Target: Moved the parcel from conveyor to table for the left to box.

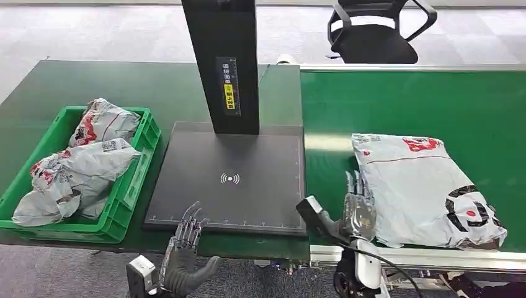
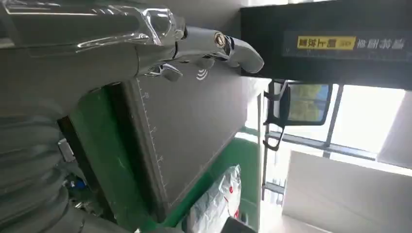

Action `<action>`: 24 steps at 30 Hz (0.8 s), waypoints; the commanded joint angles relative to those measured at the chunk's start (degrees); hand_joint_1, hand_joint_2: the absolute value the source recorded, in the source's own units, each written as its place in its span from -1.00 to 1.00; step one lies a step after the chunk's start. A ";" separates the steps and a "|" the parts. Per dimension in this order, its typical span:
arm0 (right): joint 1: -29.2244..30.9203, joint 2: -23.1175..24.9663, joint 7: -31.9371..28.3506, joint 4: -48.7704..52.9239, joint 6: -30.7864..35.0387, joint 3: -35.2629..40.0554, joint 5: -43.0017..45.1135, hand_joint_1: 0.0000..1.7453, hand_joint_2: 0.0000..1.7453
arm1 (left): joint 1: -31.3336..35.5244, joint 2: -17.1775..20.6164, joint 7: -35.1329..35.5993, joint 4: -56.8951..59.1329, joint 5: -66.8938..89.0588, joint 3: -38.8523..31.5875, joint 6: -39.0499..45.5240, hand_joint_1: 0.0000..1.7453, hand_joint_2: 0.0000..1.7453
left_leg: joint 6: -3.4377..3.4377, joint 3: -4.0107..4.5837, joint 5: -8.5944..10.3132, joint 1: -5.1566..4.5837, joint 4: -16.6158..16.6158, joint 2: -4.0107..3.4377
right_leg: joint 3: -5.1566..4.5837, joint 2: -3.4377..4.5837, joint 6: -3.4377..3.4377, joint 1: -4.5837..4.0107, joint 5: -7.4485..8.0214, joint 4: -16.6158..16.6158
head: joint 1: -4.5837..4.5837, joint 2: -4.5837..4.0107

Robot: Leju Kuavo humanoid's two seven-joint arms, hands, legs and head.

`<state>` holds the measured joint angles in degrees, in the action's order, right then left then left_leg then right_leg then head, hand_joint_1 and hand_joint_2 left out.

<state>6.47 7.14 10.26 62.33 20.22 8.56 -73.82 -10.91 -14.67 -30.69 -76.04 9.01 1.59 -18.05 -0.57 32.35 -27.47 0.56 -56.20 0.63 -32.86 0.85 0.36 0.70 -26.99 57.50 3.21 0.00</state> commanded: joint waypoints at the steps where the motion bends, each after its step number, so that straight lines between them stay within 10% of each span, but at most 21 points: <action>1: 7.50 -6.39 -0.62 -12.26 -0.54 -10.80 -2.39 -1.00 1.00 | 0.28 -1.34 1.25 -0.87 0.63 -1.99 -0.46 -1.00 1.00 | 0.06 -0.14 0.01 -0.02 0.07 0.01 | 0.18 -0.14 0.01 0.00 0.01 -0.12 | -0.02 0.00; 24: 21.87 -18.09 -23.91 -42.35 -27.46 -25.11 23.98 -1.00 1.00 | 4.37 2.90 -2.22 5.74 -1.80 -0.60 -0.89 -1.00 1.00 | 0.06 -0.16 0.03 -0.07 0.04 0.10 | 0.18 -0.21 0.04 0.07 0.04 -0.10 | -0.04 0.00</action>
<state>24.50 -7.71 -13.91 32.15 -5.67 -13.68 -49.09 -8.86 -13.92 -32.28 -75.80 7.37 0.35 -18.99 -0.52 32.34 -27.43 0.52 -56.24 0.71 -32.85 0.75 0.43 0.76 -26.93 57.49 3.17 0.00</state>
